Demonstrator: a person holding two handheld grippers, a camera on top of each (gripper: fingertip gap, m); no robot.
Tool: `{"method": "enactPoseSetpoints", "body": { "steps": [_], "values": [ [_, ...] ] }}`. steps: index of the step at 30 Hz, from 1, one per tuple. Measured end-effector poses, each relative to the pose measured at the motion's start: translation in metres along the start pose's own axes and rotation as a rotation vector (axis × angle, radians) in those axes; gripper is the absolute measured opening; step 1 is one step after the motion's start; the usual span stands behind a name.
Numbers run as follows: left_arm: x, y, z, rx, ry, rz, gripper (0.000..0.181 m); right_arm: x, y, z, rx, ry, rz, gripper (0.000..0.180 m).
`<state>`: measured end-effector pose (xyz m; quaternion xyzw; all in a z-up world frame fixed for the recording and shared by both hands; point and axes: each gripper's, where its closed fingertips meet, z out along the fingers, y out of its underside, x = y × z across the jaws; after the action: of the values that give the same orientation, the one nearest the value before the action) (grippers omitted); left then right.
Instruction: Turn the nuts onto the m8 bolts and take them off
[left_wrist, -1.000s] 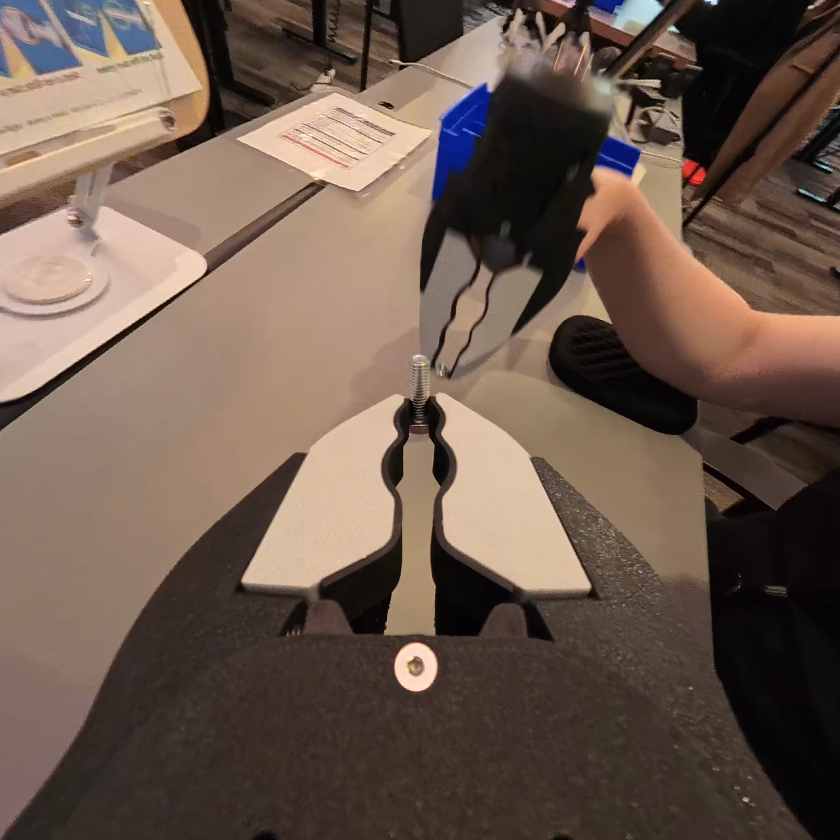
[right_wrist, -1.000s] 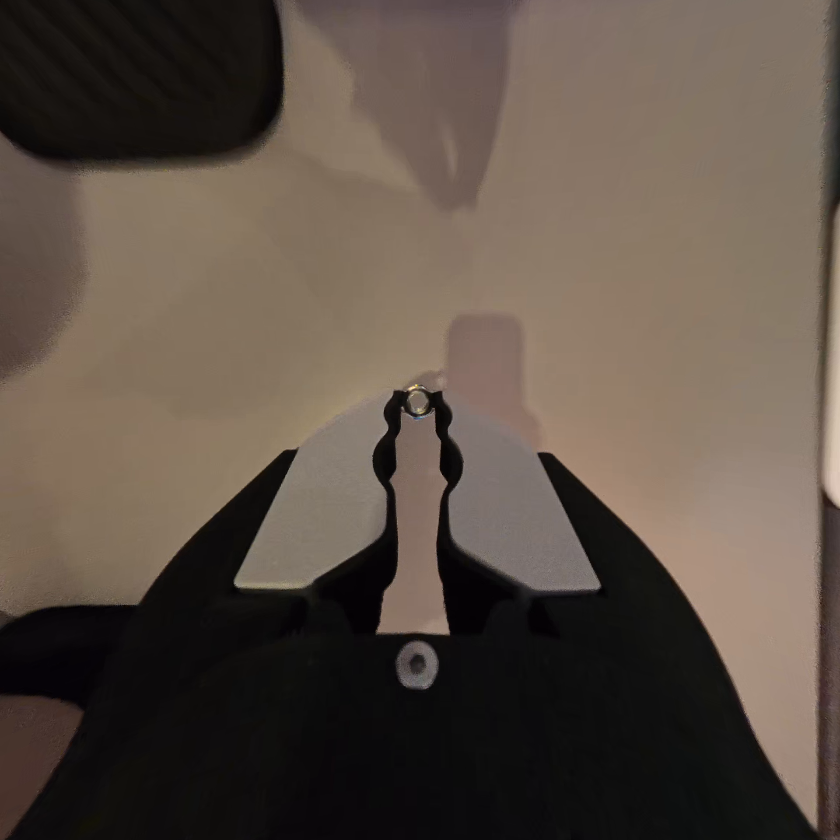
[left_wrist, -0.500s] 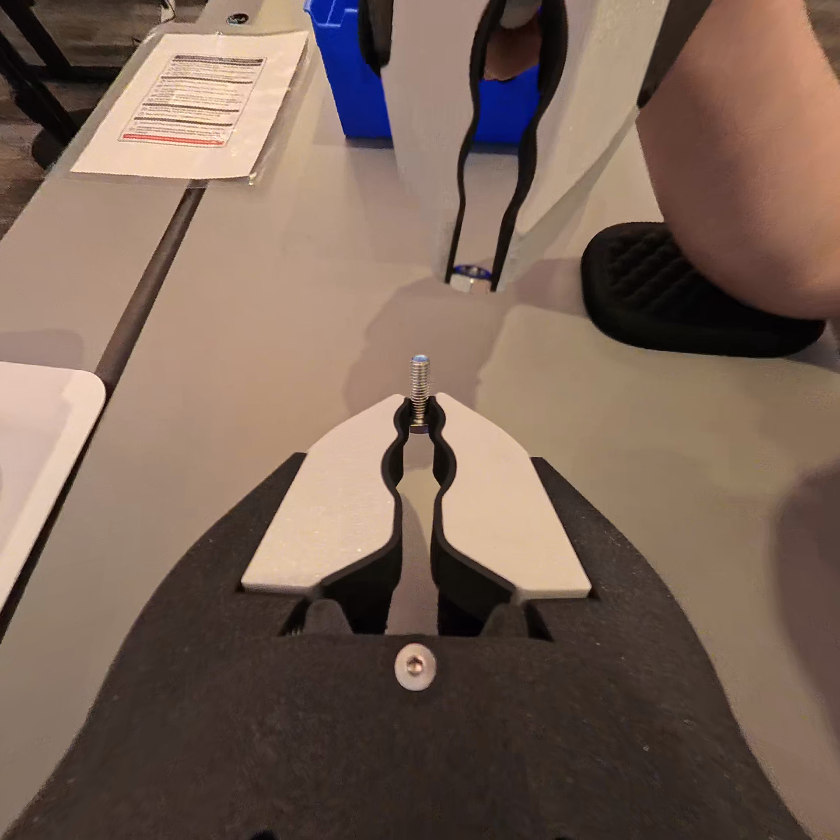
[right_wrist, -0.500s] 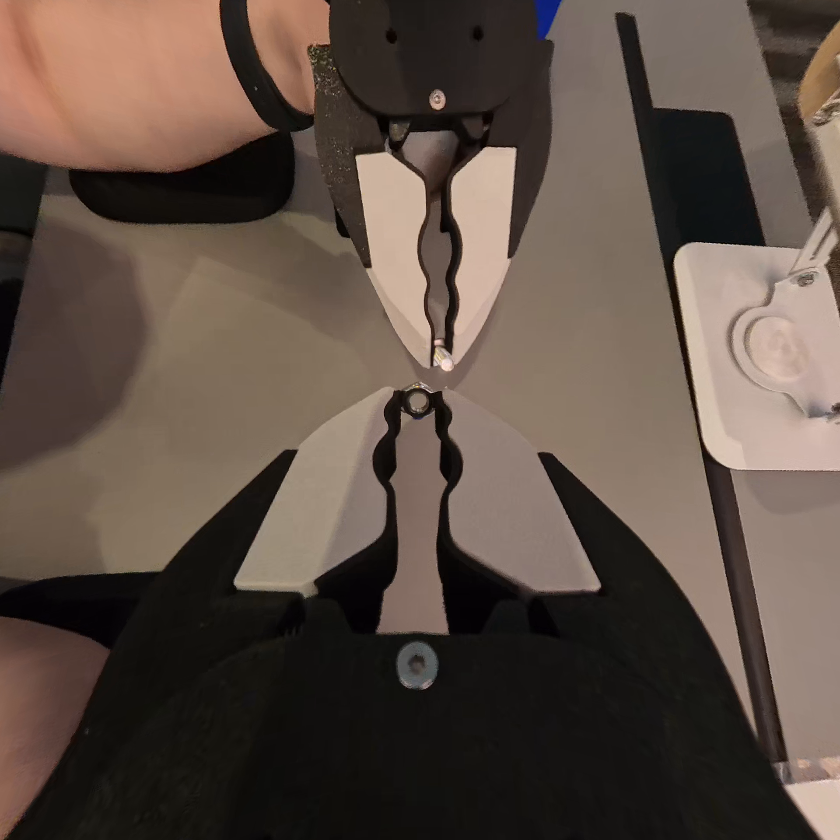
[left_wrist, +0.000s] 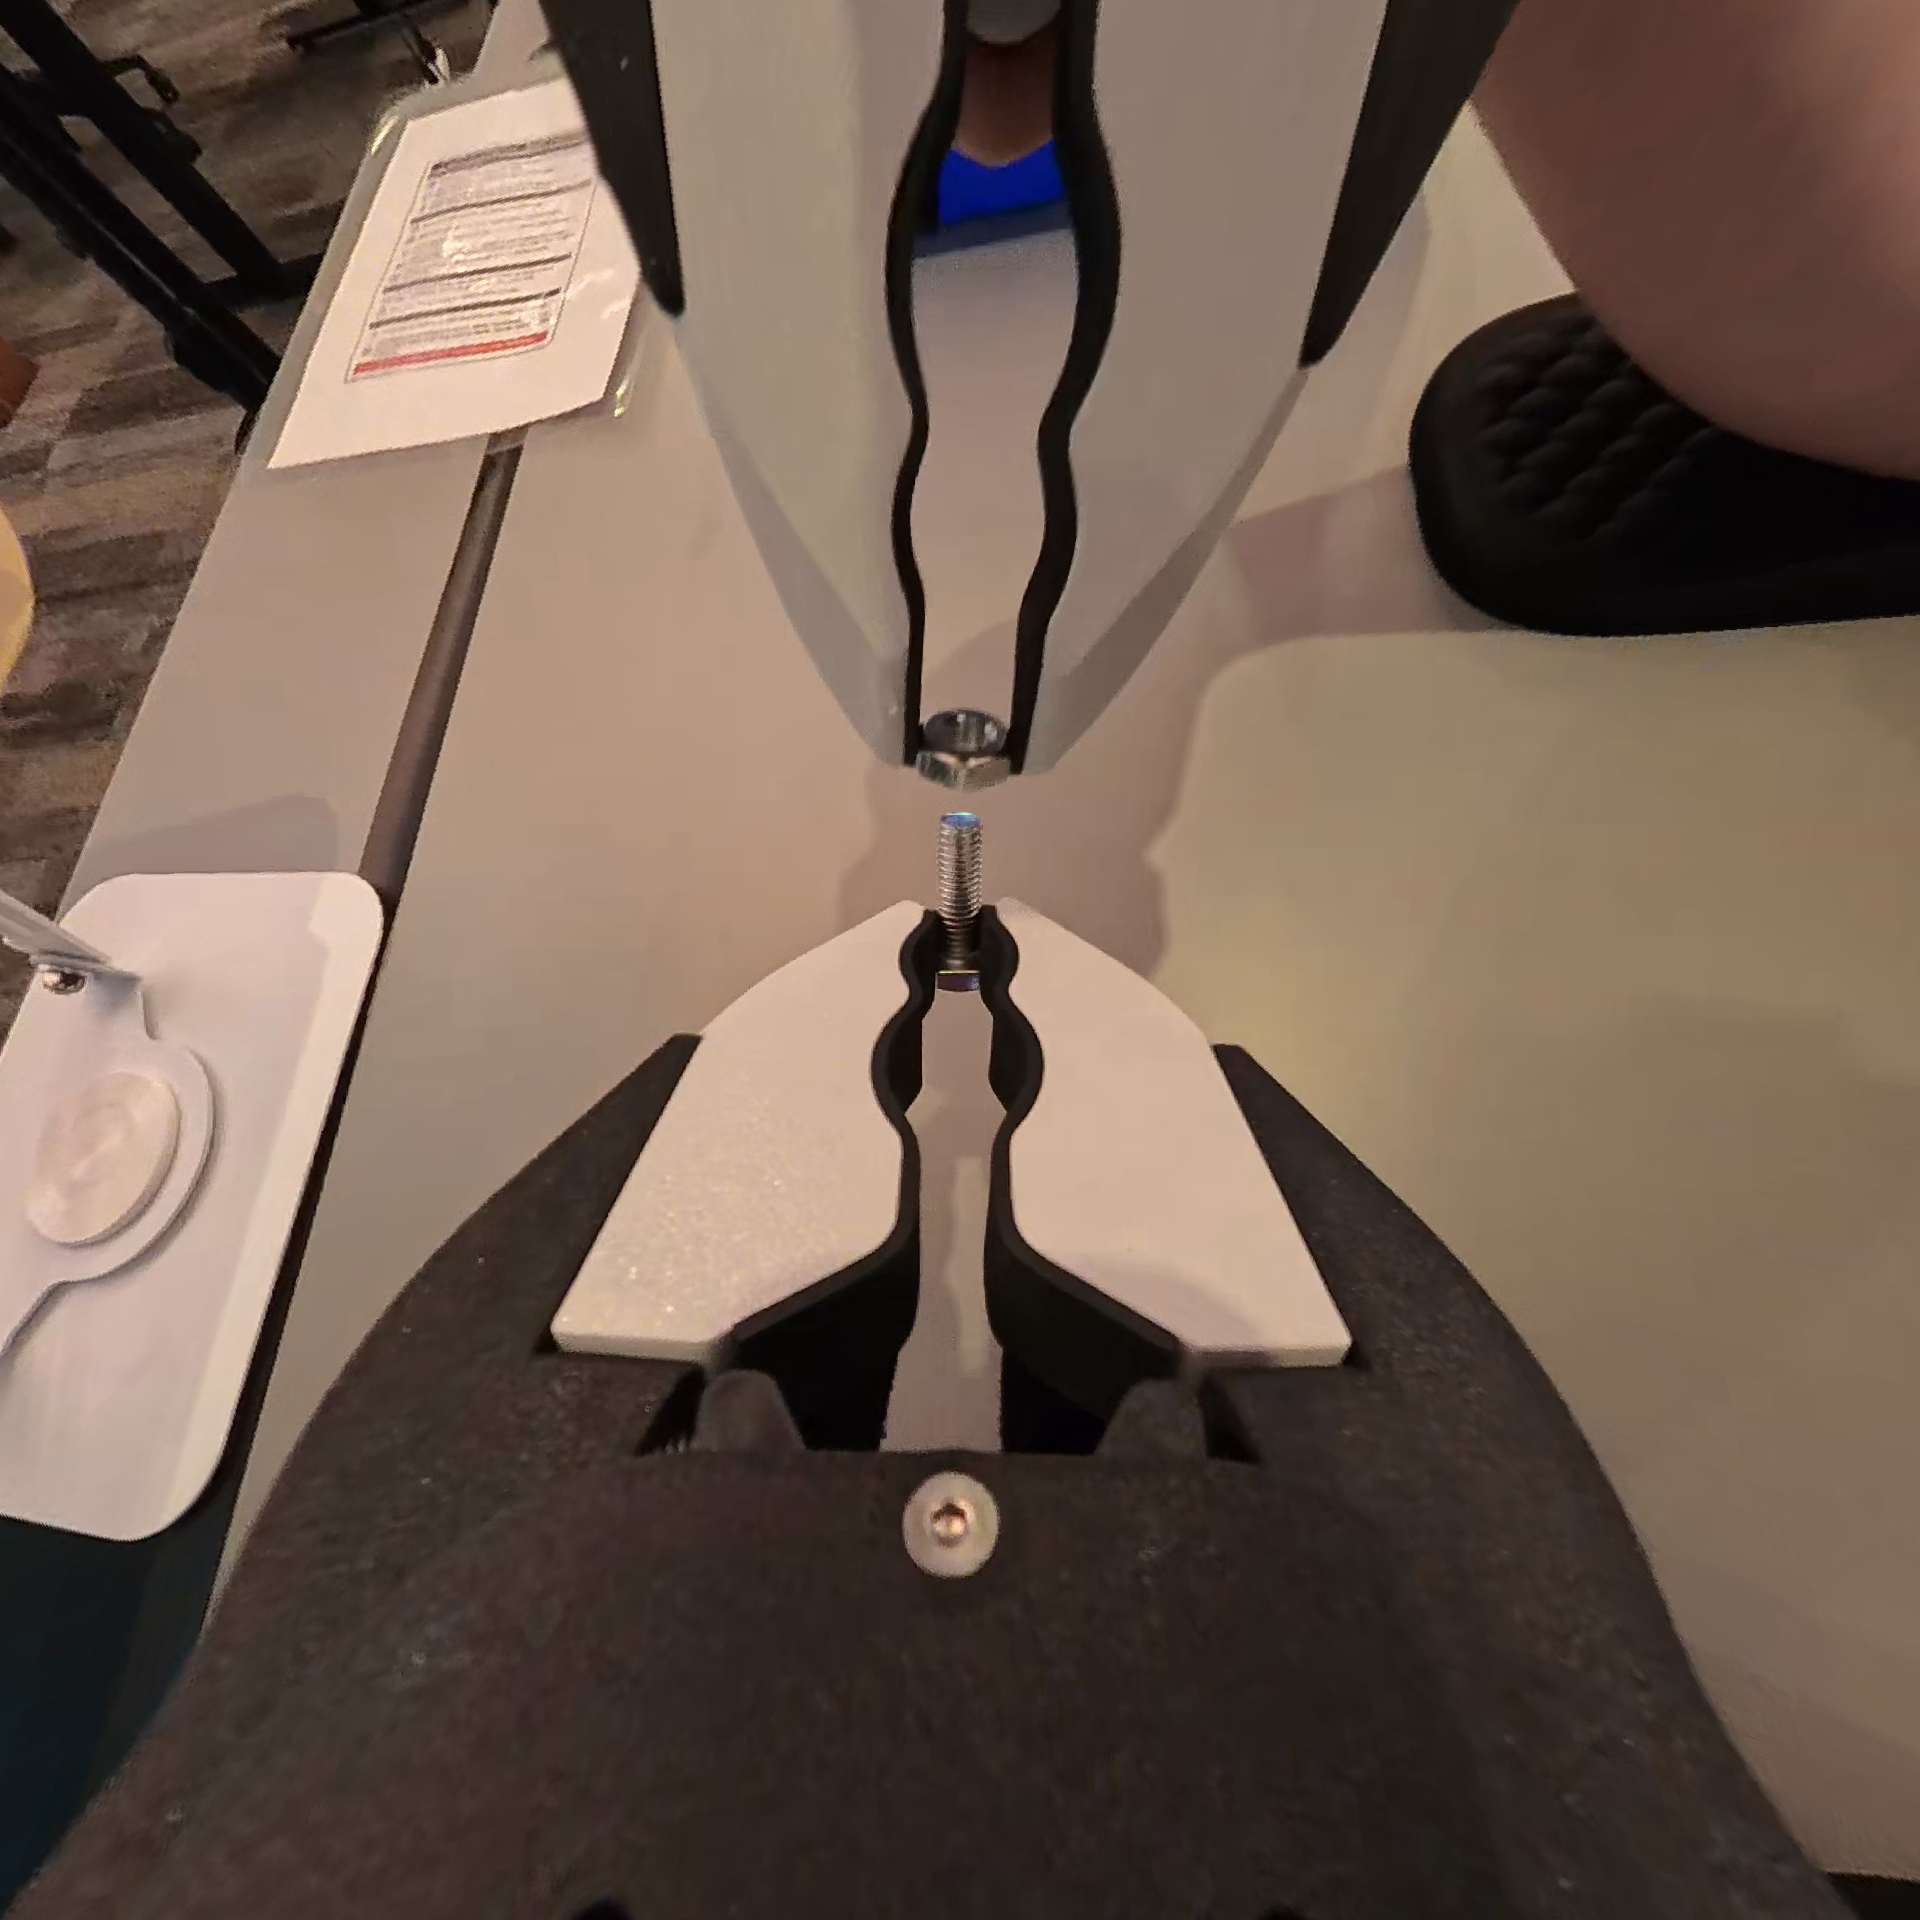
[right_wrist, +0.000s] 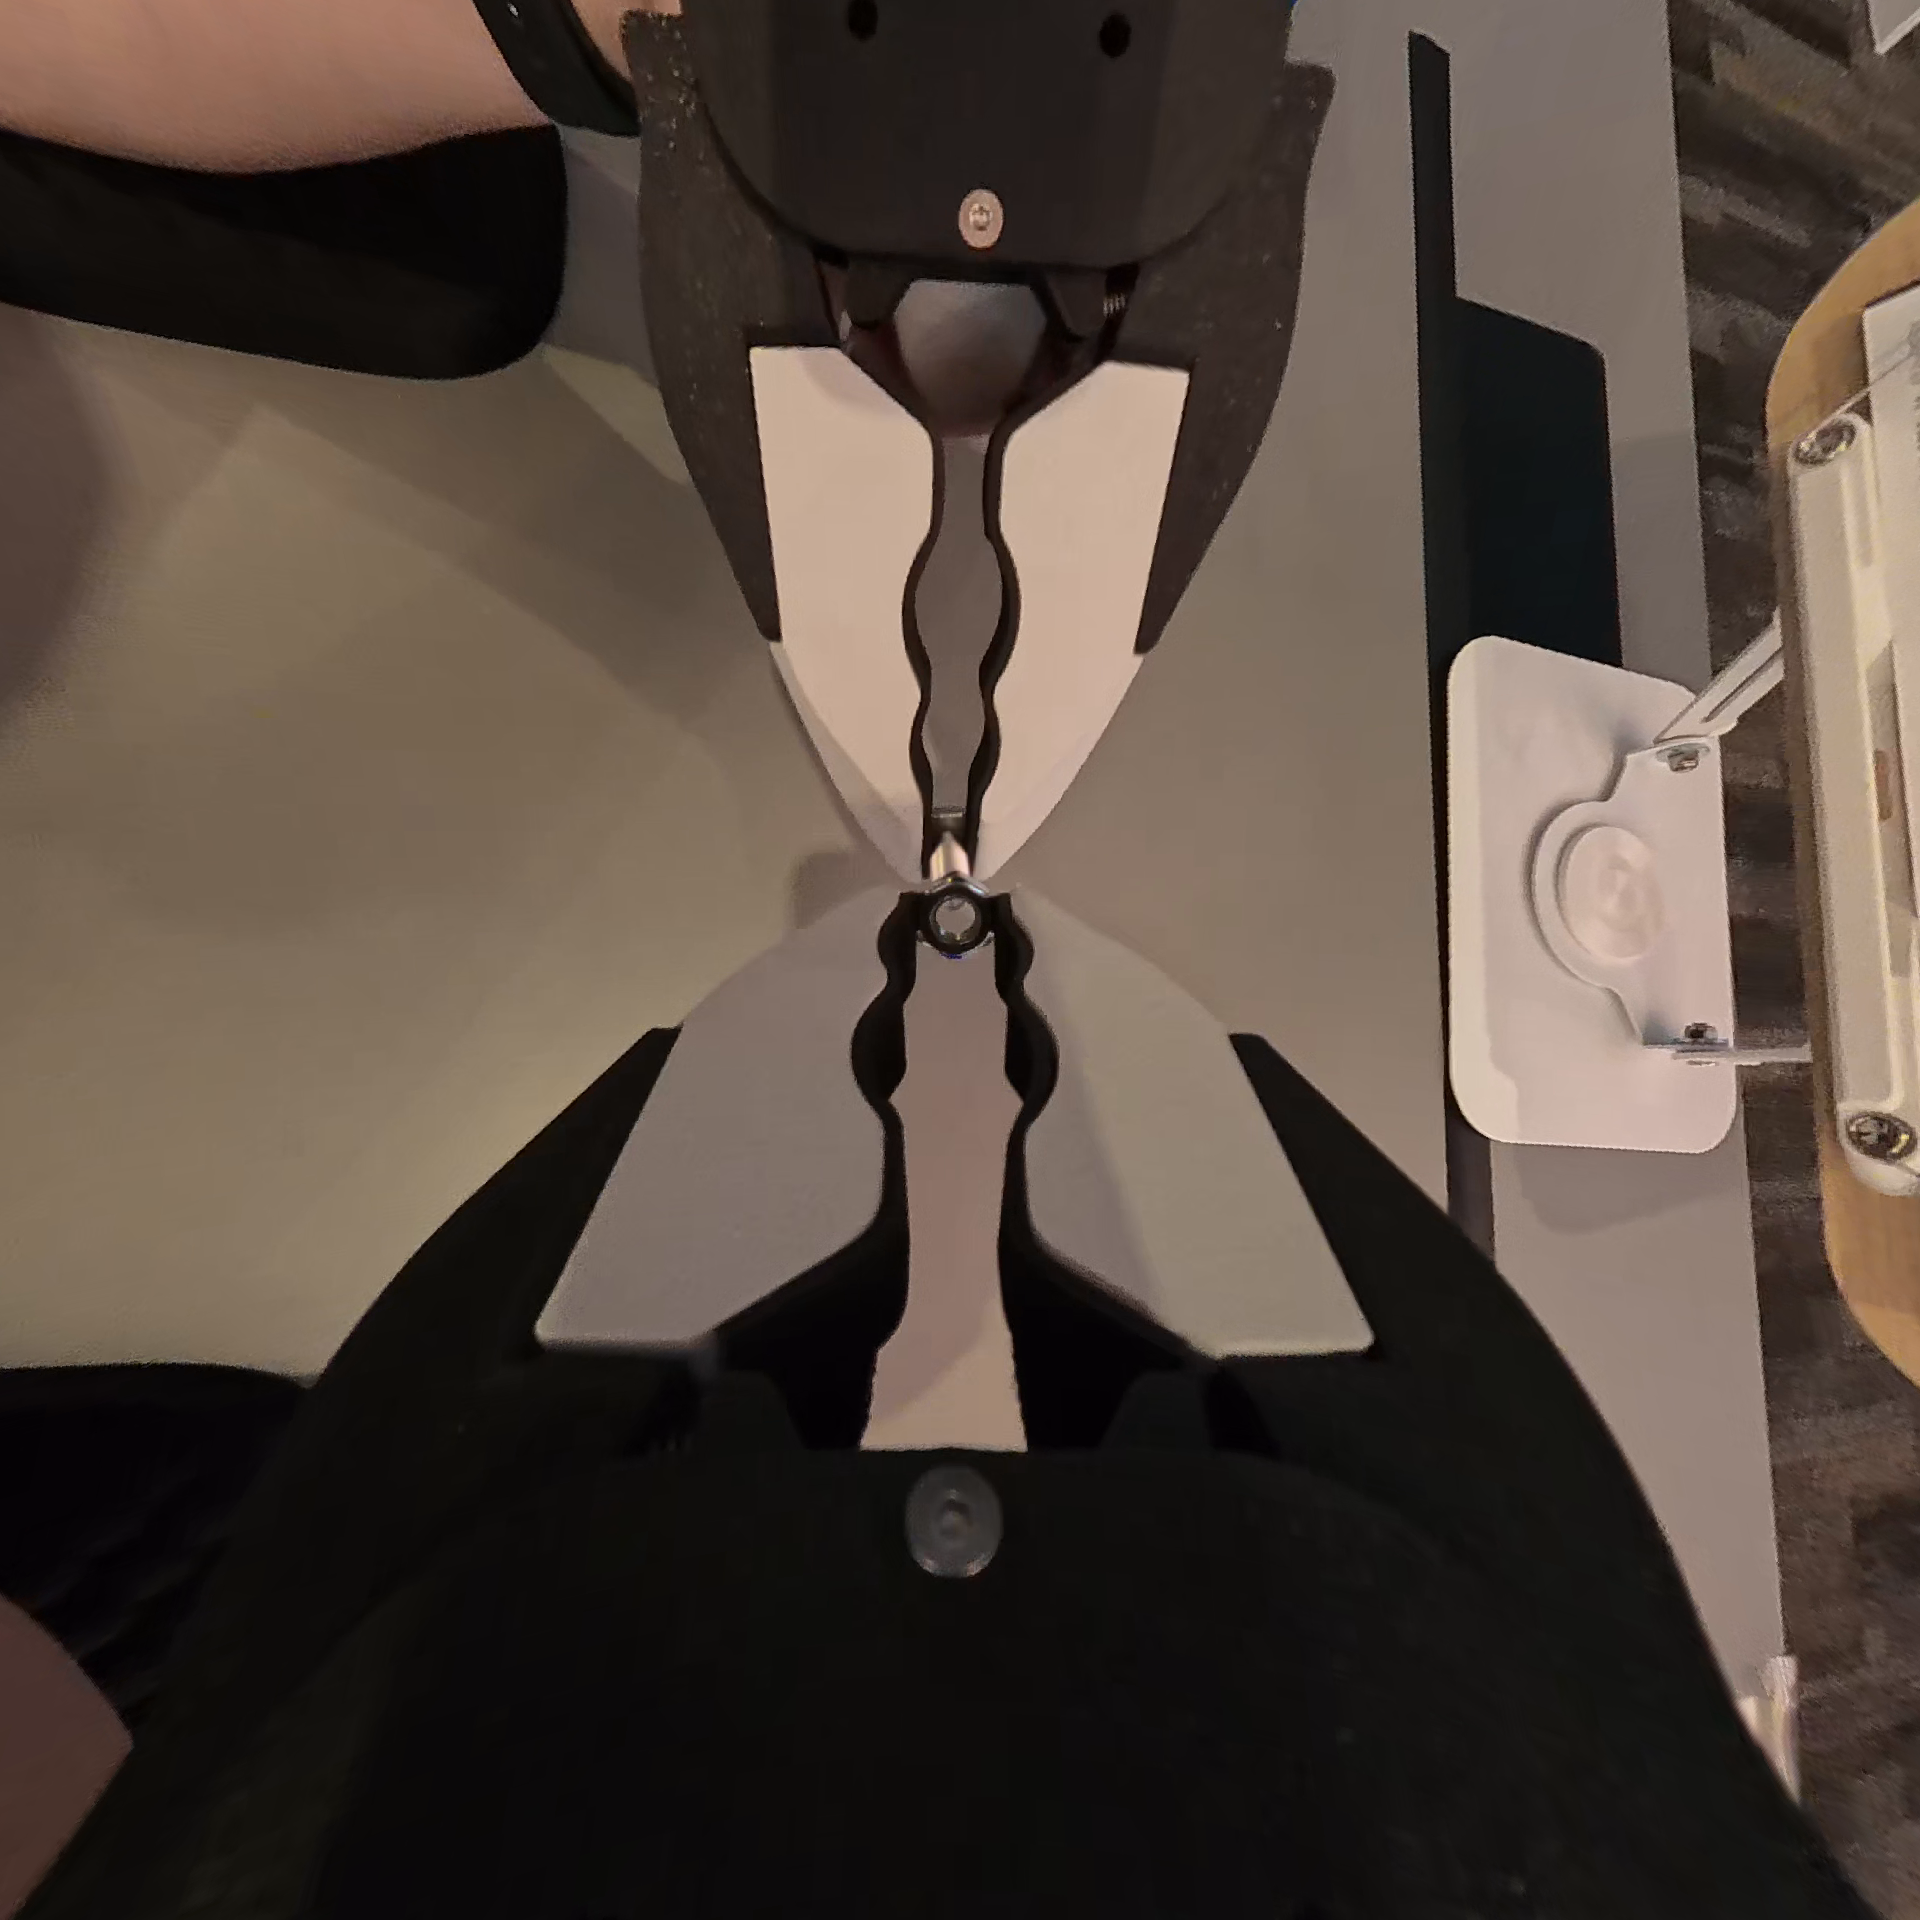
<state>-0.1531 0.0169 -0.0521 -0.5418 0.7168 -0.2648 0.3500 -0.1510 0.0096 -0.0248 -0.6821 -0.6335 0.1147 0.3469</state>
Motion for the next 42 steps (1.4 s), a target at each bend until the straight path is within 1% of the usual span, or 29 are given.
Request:
{"method": "enactPoseSetpoints", "body": {
  "steps": [4, 10, 20, 23, 27, 33, 42],
  "values": [
    [0.003, 0.0, -0.002, -0.012, -0.003, 0.029, 0.007, -0.004, -0.004, 0.0, 0.01, -0.008, -0.011, 0.014],
    [0.006, -0.006, -0.005, 0.004, -0.002, 0.043, 0.007, -0.004, -0.003, 0.002, -0.001, -0.014, -0.016, 0.014],
    [0.005, -0.007, -0.008, 0.01, -0.003, 0.05, 0.007, -0.004, -0.006, 0.003, 0.029, -0.035, -0.018, 0.014],
    [-0.001, -0.008, -0.01, 0.001, -0.051, 0.051, 0.007, 0.003, -0.007, 0.003, 0.05, -0.027, 0.054, 0.014],
    [-0.015, -0.008, -0.017, -0.013, -0.144, 0.045, 0.007, 0.016, -0.015, 0.003, 0.124, -0.027, 0.216, 0.014],
    [-0.03, -0.005, -0.026, -0.038, -0.24, 0.023, 0.007, 0.032, -0.024, 0.006, 0.227, -0.05, 0.414, 0.013],
    [-0.05, -0.004, -0.034, -0.085, -0.396, -0.002, 0.007, 0.052, -0.029, 0.008, 0.301, -0.023, 0.694, 0.013]
  ]
}}
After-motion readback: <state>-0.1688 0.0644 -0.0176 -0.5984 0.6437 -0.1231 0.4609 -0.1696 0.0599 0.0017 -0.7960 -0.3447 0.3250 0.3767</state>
